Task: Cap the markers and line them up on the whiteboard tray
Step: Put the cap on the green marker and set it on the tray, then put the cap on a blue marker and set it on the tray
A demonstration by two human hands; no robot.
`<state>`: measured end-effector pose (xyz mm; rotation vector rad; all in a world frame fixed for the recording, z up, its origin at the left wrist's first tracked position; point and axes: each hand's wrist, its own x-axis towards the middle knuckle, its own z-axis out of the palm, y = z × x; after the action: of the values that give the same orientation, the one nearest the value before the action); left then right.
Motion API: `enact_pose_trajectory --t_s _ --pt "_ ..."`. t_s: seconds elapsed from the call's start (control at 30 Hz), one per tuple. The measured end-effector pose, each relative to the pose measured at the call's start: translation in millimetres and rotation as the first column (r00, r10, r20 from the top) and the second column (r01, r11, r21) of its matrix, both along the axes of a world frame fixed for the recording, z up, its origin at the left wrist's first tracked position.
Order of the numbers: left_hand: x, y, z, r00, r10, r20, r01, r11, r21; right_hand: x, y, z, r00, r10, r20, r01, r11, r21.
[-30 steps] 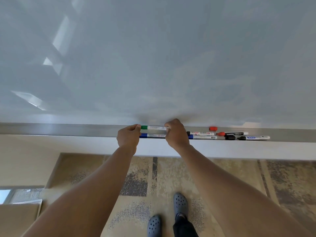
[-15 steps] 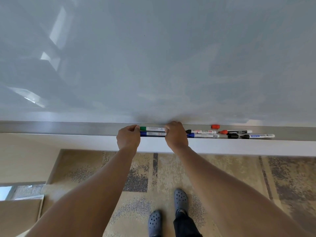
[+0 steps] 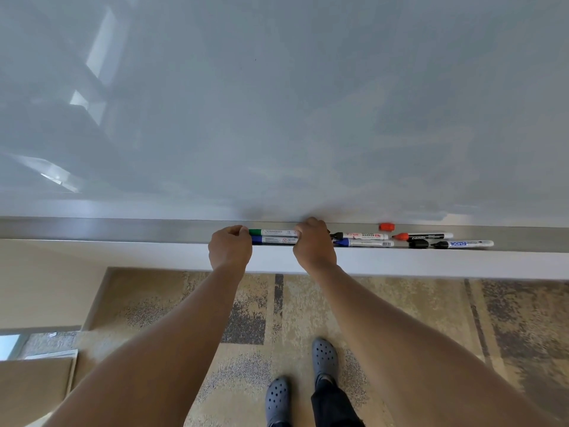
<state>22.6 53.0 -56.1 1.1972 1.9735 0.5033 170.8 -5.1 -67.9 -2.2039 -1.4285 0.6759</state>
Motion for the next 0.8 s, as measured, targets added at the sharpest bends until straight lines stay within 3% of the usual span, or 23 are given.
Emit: enact_pose_trajectory --t_s 0.23,0.37,0.57,0.8 --pt "9.0 -2.8 6.9 1.0 -0.025 0.0 0.025 0.996 0.084 14.8 -2.4 1.6 0.998 -0.017 0.053 0.017 1.0 -0.012" --pt "26.3 -13.4 11.1 0.979 -0.203 -0.035 0.206 0.966 0.159 29.6 -11.5 5.6 0.994 -0.035 0.099 0.036 0.999 -0.001" --pt "57.6 -33.9 9.6 0.851 -0.496 -0.17 0.523 0.828 0.204 56.2 -30.7 16.7 0.991 0.011 0.132 -0.008 1.0 -0.024" --pt "91.1 -45.3 10.0 0.644 -0.689 -0.332 0.757 0.639 0.141 78.6 -46.9 23.7 0.985 0.058 0.16 -0.047 0.996 -0.07"
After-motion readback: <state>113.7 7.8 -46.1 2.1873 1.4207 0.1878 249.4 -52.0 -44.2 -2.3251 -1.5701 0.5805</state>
